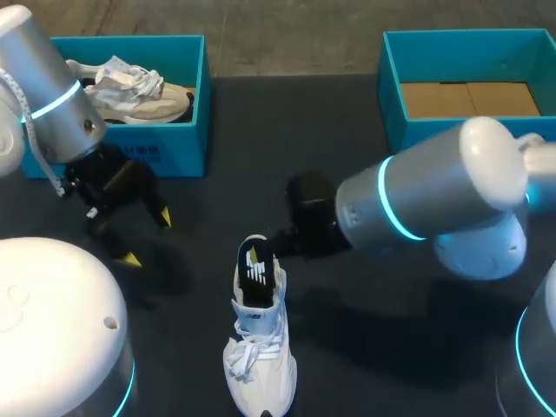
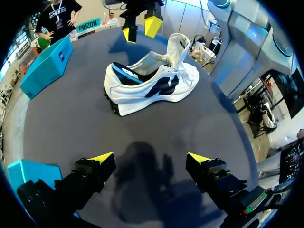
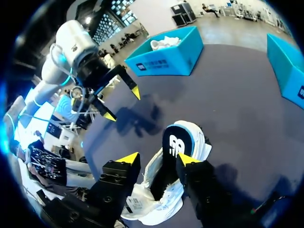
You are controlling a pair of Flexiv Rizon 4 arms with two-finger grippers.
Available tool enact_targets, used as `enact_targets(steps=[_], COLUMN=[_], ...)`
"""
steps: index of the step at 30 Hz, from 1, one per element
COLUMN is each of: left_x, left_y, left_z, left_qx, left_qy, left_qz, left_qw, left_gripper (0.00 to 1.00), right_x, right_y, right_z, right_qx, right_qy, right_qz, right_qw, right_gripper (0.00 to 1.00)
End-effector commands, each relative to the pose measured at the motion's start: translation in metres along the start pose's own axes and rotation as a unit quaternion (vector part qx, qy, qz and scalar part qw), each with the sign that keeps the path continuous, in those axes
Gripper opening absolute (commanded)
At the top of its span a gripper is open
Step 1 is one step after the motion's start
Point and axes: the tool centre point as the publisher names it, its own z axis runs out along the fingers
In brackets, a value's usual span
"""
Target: Take the shoe out of the shoebox, open the shoe tongue, remove and reinsert the insole, then place the shoe into the shoebox
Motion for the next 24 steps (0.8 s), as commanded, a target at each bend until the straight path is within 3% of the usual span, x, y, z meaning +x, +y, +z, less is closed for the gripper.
enact_targets(steps=[1,2,4,11,24], left_x=[0.001,0.000,0.000,0.000,-0.002], left_y=[0.005,0.007,0.010,0.019,0.019], left_z=[-0.010,-0.013,-0.016,-0.027,-0.027], left_qx=[-0.006,-0.007,-0.010,-0.030,-0.029], left_qy=[0.004,0.007,0.012,0.019,0.022], left_qz=[0.000,0.002,0.007,0.038,0.043], left_qw=[1.000,1.000,1.000,0.999,0.998], left_gripper=[1.00,1.00,1.00,1.00,1.00], right_x=[0.009,0.009,0.010,0.011,0.011], right_y=[0.000,0.000,0.001,0.007,0.008], right_z=[0.011,0.012,0.013,0.024,0.026], right_qx=[0.001,0.004,0.007,0.017,0.019], right_qy=[-0.210,-0.217,-0.225,-0.272,-0.272], right_qz=[0.004,0.005,0.009,0.016,0.014], right_qw=[0.978,0.976,0.974,0.962,0.962], right_gripper=[0.35,0.29,0.00,0.00,0.00])
